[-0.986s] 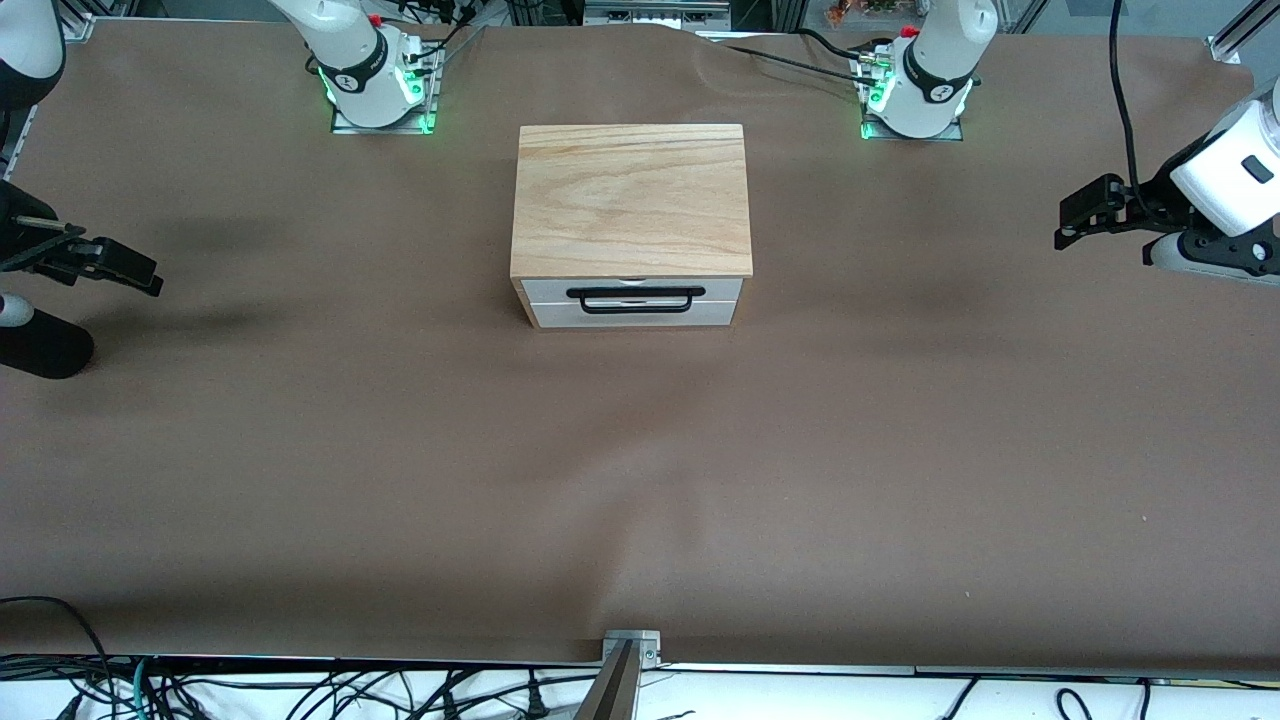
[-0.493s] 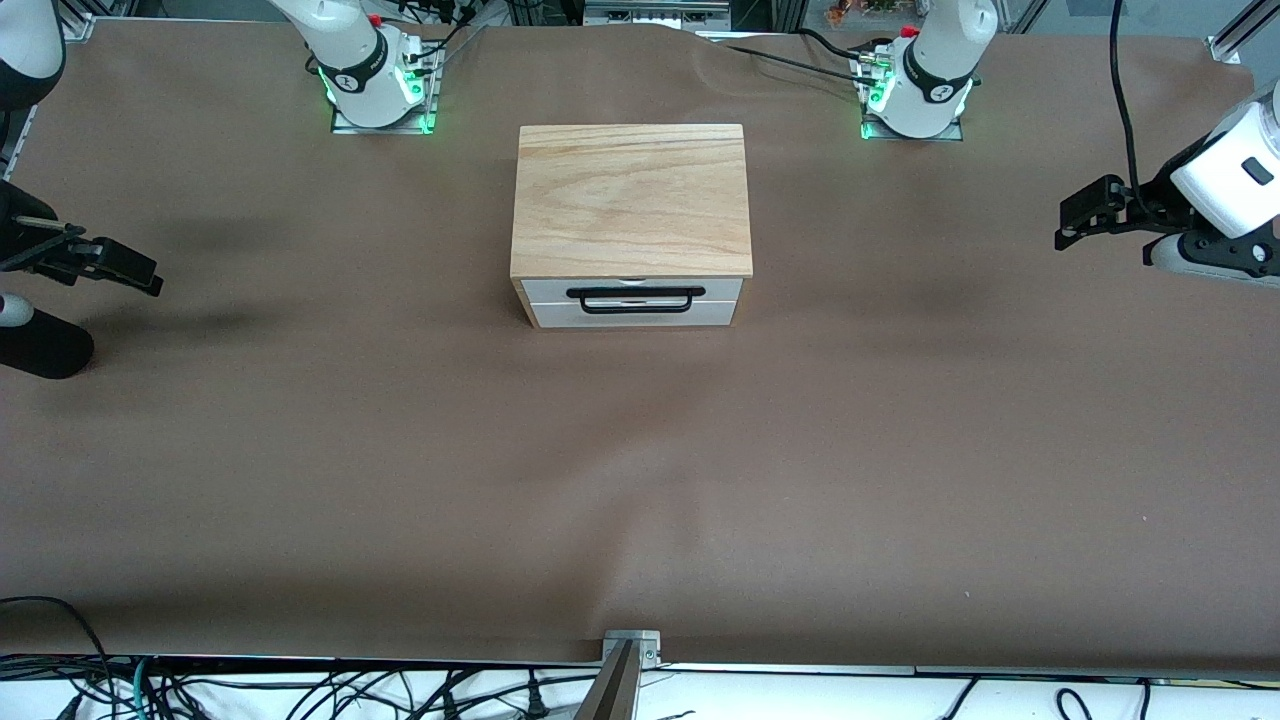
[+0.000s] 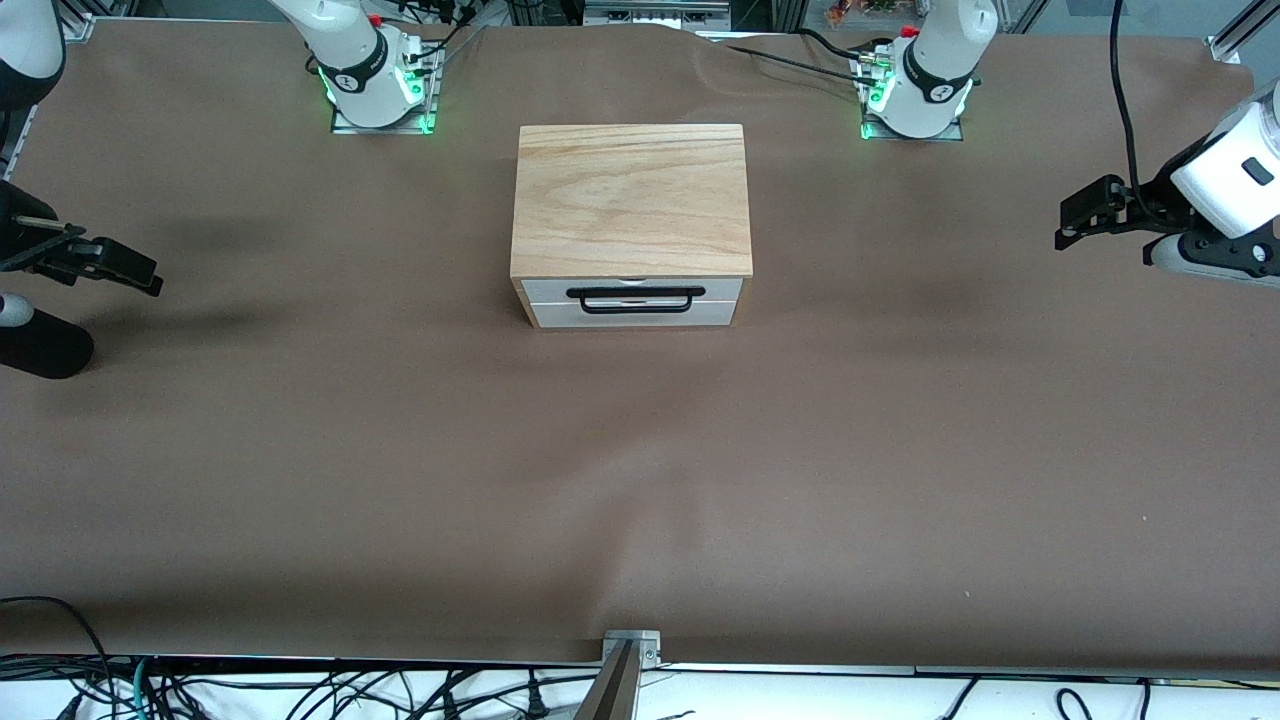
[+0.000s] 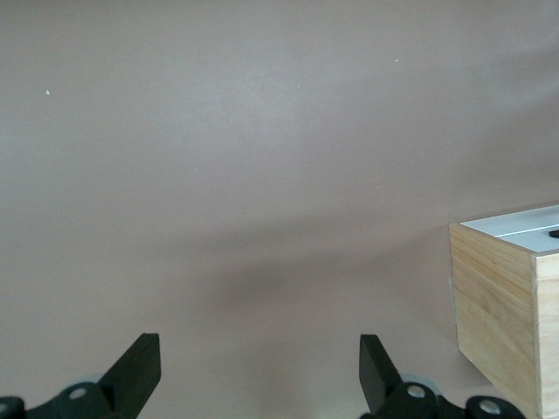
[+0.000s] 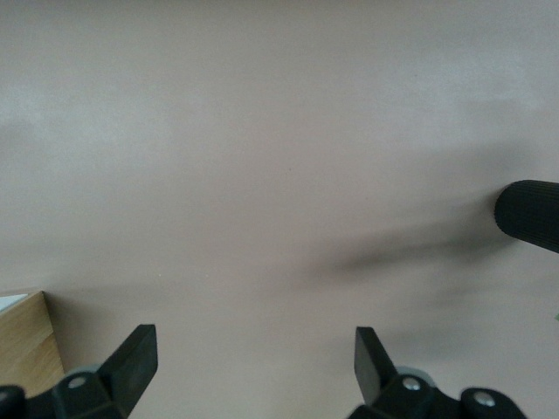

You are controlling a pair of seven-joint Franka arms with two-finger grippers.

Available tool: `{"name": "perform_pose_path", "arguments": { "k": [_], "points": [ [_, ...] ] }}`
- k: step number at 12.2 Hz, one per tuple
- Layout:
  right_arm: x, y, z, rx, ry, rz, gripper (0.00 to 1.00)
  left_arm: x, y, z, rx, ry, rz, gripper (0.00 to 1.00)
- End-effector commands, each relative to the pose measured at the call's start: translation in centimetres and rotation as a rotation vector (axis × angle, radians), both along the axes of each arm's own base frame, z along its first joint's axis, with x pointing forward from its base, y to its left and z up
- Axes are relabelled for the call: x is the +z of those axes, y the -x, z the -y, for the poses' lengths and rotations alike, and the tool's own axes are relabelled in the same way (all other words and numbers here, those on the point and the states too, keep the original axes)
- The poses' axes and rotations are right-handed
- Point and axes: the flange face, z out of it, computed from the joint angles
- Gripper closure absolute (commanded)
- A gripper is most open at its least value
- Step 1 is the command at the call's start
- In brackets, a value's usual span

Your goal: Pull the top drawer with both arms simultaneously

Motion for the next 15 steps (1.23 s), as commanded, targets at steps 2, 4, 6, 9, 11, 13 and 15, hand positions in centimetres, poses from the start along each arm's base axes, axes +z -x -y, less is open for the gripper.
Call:
{"name": "perform_pose_path", "arguments": {
  "k": [2, 4, 6, 9, 11, 13, 15],
  "points": [
    [0.5, 0.0, 0.3, 0.01, 0.001, -0.004, 0.0, 0.4, -0.2, -0.1, 0.009, 0.003, -0.004, 0.0],
    [0.5, 0.1, 0.3, -0.002, 0.001, -0.005, 0.0, 0.4, -0.2, 0.0, 0.008, 0.003, -0.004, 0.0],
    [-0.1, 0.1, 0.3, -0.001, -0.001, -0.017, 0.0, 0.4, -0.2, 0.0, 0.009, 0.003, -0.004, 0.0],
    [-0.2, 0.1, -0.8, 0.019, 0.003, -0.02, 0.0, 0.4, -0.2, 0.0, 0.009, 0.002, -0.002, 0.0],
    [-2.5, -0.8, -0.8, 0.021, -0.009, -0.058, 0.0, 0.4, -0.3, -0.1, 0.011, 0.0, -0.001, 0.0],
    [-3.1, -1.1, -2.7, 0.019, -0.13, -0.061, 0.0, 0.4, -0.3, 0.0, 0.009, 0.0, -0.001, 0.0],
    [-5.2, -2.1, -4.8, 0.001, -0.287, -0.089, 0.0, 0.2, -0.2, 0.0, 0.01, 0.0, -0.005, 0.0]
  ]
}}
